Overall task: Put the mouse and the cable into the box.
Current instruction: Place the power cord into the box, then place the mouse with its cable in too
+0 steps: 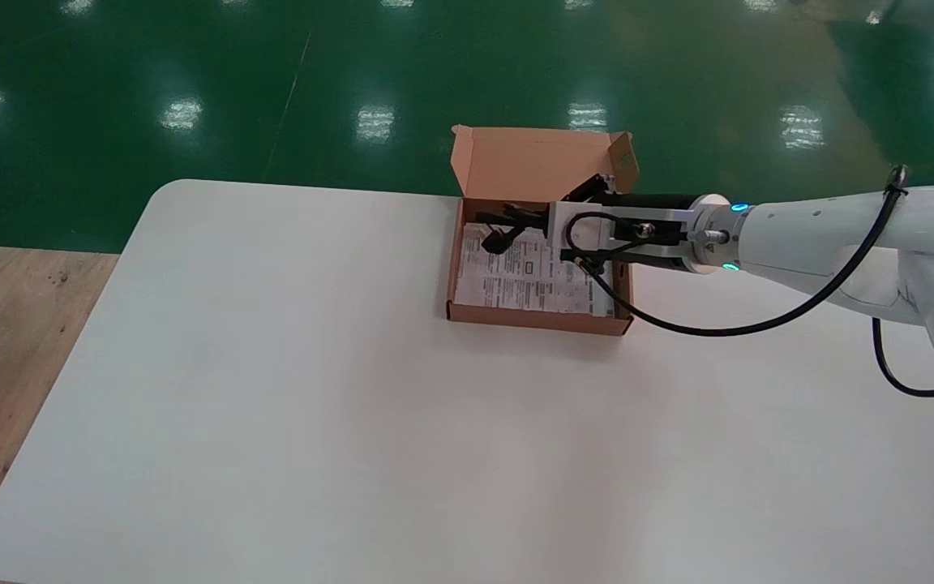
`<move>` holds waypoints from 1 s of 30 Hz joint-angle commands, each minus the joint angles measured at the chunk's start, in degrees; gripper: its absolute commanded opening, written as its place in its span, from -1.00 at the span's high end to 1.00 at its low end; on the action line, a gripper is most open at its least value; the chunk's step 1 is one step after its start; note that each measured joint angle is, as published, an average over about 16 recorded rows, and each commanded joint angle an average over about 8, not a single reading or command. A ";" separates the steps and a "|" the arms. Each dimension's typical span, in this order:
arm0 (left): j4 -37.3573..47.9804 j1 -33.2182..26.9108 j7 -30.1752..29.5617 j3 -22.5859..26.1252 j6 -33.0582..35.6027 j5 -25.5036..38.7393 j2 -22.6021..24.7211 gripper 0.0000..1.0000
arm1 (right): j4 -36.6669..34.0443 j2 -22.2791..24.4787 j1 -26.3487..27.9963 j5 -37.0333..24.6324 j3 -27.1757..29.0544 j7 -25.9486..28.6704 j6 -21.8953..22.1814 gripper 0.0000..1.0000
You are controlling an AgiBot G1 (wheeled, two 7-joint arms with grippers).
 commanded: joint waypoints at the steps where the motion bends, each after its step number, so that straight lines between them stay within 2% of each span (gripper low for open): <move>1: 0.31 -0.01 0.19 0.04 0.10 0.06 0.00 1.00 | -0.04 -0.05 0.01 0.21 0.13 -0.10 -0.74 1.00; 7: 1.04 -0.32 0.45 0.18 0.43 0.27 -0.16 1.00 | -0.46 -0.14 -1.02 -0.01 -0.08 -0.44 -2.97 1.00; 8: 1.13 -0.40 0.50 0.19 0.47 0.29 -0.18 1.00 | -0.54 -0.12 -1.22 -0.09 -0.14 -0.49 -3.38 0.95; 16: 1.78 -0.51 1.10 0.30 0.70 0.43 0.16 1.00 | -0.84 0.10 -1.64 -0.68 -0.60 -0.60 -5.74 -0.95; 17: 1.90 -0.44 1.16 0.37 0.67 0.52 0.27 1.00 | -0.85 0.11 -1.62 -0.71 -0.62 -0.58 -5.85 -1.00; 25: 3.47 1.04 1.69 0.78 0.40 0.99 2.10 1.00 | -0.92 0.20 -1.44 -0.72 -0.65 -0.49 -6.16 -1.00; 30: 4.63 3.20 2.97 0.39 0.87 0.23 4.80 1.00 | -0.92 2.12 0.36 1.13 0.62 0.68 -7.72 -1.00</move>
